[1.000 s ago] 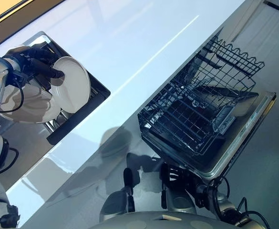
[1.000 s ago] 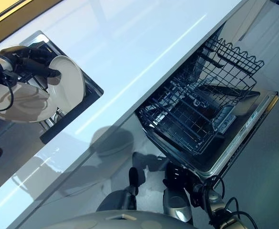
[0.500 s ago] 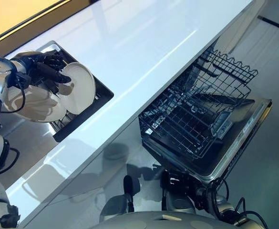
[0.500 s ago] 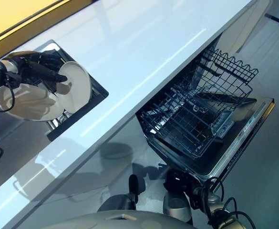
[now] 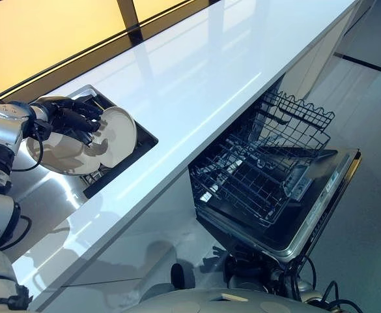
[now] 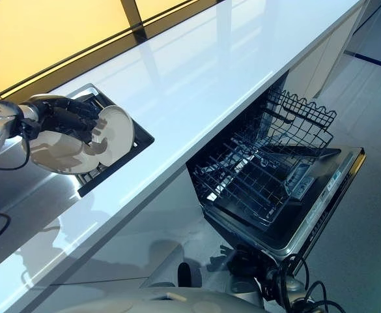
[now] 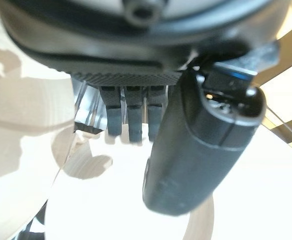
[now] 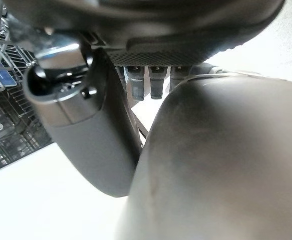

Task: Pick up plates and place into dishwasher.

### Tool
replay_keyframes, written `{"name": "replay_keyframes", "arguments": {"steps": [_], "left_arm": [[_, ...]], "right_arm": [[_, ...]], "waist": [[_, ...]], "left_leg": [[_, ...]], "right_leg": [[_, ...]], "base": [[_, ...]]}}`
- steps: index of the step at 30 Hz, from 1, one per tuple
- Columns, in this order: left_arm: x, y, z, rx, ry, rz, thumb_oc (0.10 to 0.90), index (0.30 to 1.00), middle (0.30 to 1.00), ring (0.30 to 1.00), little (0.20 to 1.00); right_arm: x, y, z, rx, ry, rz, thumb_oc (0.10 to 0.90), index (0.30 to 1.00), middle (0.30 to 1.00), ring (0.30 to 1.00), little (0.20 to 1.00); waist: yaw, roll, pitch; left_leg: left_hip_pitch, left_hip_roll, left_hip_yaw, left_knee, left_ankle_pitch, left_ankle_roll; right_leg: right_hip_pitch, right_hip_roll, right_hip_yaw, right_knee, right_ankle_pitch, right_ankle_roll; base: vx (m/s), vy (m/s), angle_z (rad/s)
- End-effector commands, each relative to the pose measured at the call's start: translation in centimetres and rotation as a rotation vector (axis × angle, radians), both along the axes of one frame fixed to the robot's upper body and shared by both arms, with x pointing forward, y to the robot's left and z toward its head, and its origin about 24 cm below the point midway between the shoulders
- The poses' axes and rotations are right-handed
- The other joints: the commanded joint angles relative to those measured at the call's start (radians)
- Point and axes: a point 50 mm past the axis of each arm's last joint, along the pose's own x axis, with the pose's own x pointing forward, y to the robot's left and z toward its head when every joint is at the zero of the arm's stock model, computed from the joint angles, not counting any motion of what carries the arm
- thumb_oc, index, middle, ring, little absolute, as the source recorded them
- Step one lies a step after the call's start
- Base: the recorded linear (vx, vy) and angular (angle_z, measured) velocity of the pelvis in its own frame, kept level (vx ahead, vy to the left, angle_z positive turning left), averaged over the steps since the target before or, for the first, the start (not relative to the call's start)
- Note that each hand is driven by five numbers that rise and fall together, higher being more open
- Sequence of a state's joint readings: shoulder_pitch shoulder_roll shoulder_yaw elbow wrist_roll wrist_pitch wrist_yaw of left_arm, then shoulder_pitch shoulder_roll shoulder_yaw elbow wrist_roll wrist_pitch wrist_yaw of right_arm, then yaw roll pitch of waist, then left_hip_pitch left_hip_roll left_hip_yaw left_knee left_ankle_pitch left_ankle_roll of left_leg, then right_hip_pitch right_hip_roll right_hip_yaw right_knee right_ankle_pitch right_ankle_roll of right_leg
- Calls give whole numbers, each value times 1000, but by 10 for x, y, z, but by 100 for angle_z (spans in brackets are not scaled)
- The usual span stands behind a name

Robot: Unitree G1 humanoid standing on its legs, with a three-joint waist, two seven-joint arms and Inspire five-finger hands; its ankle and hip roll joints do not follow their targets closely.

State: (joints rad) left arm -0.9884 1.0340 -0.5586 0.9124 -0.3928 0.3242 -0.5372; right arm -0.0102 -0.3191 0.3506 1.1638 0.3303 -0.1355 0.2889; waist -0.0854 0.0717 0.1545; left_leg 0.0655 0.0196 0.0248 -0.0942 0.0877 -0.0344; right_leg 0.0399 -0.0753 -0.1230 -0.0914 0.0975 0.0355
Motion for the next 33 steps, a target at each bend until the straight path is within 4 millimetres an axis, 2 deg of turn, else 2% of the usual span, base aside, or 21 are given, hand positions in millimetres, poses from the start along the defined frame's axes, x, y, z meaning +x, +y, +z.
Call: {"name": "replay_keyframes", "arguments": {"steps": [1,2,3,11,17,28,33], "left_arm": [[-2,12,53,3,-193,32,427,580,580,580,527],[-3,13,52,8,-185,35,731,841,841,841,831],[-3,15,50,14,-180,38,800,900,900,900,900],[-7,24,54,44,-213,93,800,900,900,900,900],[-10,32,67,109,-286,168,800,900,900,900,900],[-12,39,67,233,-322,250,800,900,900,900,900],[-12,41,64,230,-323,274,800,900,900,900,900]], "right_arm": [[-29,-11,-4,-35,71,57,800,900,900,900,900],[-30,-12,-4,-36,72,55,800,900,900,900,900],[-31,-12,-4,-36,74,55,800,900,900,900,900],[-33,-13,-4,-36,78,59,800,900,900,900,900],[-35,-13,-4,-33,85,62,800,900,900,900,900],[-36,-16,-3,-33,82,53,800,900,900,900,900],[-32,-17,-1,-32,63,50,800,900,900,900,900]], "waist": [[-6,27,-14],[-6,27,-13],[-7,27,-13],[-13,26,-11],[-15,23,-9],[-26,20,7],[-33,12,29]], "left_leg": [[20,-46,30,7,-55,16],[20,-46,30,7,-54,16],[19,-47,30,7,-53,17],[20,-46,33,7,-53,16],[19,-44,33,7,-52,17],[8,-45,35,7,-49,20],[-4,-41,42,7,-43,20]], "right_leg": [[45,4,10,4,-34,63],[45,4,11,4,-33,62],[45,4,12,4,-34,62],[43,4,14,4,-33,63],[43,4,14,4,-33,62],[29,2,28,4,-28,60],[13,-1,37,6,-22,60]], "base": [[0,0,0],[0,0,0],[0,0,0],[0,0,0],[11,1,-1],[21,10,0],[-13,14,-3]]}}
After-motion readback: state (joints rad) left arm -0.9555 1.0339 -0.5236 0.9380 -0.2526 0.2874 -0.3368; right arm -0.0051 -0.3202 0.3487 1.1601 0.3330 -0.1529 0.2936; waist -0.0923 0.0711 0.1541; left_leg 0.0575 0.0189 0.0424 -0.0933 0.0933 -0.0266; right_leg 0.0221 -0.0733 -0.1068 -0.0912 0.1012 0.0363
